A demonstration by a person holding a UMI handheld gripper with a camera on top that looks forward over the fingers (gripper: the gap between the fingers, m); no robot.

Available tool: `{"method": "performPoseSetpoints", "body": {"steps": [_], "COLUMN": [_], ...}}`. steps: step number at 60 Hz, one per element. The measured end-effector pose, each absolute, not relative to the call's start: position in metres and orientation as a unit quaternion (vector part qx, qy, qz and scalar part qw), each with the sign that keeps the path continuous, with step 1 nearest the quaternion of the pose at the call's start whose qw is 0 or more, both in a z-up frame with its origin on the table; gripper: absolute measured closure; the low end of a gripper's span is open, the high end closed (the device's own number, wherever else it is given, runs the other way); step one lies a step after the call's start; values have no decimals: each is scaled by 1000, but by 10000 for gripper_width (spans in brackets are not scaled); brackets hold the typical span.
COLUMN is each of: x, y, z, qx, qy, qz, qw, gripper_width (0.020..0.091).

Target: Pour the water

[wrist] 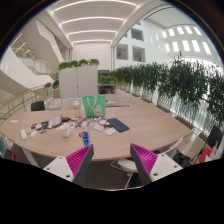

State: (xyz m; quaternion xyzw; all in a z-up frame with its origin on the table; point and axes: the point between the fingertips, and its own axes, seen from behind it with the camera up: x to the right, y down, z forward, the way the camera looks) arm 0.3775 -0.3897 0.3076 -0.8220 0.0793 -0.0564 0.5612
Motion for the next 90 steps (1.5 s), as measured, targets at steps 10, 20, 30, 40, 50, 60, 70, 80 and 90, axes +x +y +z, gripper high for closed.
{"method": "performPoseSetpoints", "body": {"steps": [10, 20, 30, 40, 50, 60, 70, 80, 90], "x": [334, 290, 255, 259, 271, 270, 263, 271, 250], "y": [-369, -309, -205, -89, -3, 22, 34, 63, 122], "z": [275, 206, 138, 78, 55, 53, 49, 109, 168], "qx": [-816, -825, -824, -817, -801, -799, -829, -831, -760], "qy": [90, 61, 36, 46, 72, 68, 76, -45, -252], "qz": [-44, -39, -24, -38, -33, -40, -14, -126, -341], "qw": [569, 560, 565, 574, 593, 596, 553, 539, 493], "gripper_width": [294, 290, 291, 295, 388, 658, 708, 729, 729]}}
